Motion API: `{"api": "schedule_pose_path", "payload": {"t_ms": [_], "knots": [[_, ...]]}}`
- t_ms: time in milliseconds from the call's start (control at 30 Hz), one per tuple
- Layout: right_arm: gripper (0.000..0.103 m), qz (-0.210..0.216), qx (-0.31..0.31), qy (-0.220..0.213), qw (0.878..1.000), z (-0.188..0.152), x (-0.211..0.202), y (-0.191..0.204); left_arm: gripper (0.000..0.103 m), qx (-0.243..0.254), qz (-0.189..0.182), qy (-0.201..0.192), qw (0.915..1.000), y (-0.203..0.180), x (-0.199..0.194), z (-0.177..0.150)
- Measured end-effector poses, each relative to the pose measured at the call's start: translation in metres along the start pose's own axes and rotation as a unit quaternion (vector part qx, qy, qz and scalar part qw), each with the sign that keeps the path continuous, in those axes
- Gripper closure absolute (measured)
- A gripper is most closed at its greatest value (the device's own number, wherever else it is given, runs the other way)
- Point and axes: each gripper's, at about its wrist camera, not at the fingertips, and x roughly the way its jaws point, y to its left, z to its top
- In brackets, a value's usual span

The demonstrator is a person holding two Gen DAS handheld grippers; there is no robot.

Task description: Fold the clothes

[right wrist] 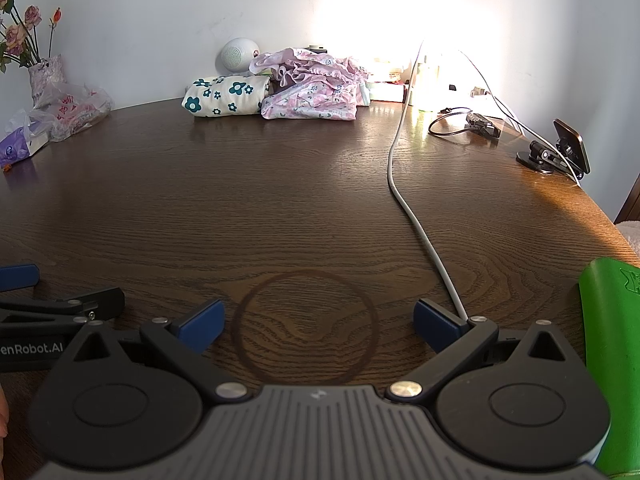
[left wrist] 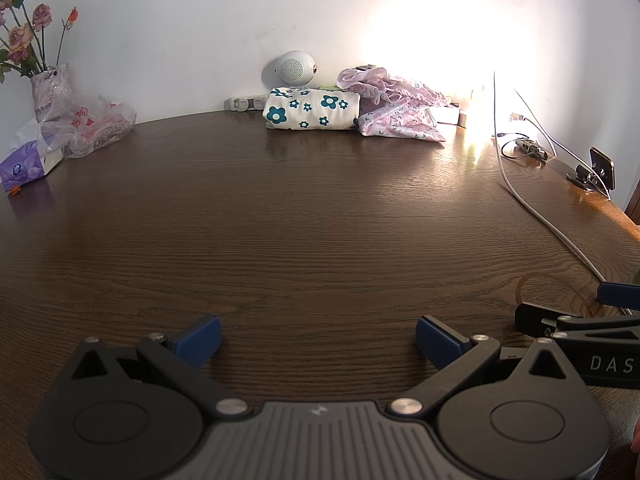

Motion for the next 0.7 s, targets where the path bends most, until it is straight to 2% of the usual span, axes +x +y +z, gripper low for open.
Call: {"api": "schedule_pose_path", "payload": {"t_ms": [700], "knots": [[0.000,0.001,0.000,0.000,1.000,-0.0006,0.0004,0.0002,0.000,-0.001,0.001,0.000,1.0000,-0.0003,-0.0002,-0.0019]]}}
